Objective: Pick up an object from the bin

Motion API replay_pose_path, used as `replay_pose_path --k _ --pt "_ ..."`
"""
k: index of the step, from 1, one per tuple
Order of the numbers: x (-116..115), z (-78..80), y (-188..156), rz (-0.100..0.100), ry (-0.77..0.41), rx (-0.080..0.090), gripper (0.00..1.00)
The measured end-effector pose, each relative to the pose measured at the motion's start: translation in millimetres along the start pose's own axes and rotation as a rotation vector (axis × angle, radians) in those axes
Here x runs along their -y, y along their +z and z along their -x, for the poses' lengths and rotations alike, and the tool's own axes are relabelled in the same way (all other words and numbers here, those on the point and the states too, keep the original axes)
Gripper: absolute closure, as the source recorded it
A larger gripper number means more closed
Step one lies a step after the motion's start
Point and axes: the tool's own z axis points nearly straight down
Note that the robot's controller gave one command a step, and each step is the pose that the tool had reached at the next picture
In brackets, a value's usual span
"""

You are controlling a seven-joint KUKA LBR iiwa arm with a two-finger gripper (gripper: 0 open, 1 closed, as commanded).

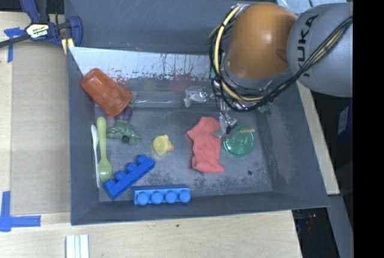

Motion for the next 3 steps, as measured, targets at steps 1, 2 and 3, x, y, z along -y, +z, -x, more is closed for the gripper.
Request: replay_pose_path --k 1,2,3 --pt "-15.2 14.3 44.5 -0.002 -0.503 0.002 0.00" --pt "-39.0 40.2 64.7 -0.003 -0.527 0.006 1.00" --pt "-39.0 40.1 64.5 -0.003 -0.526 0.006 1.00"
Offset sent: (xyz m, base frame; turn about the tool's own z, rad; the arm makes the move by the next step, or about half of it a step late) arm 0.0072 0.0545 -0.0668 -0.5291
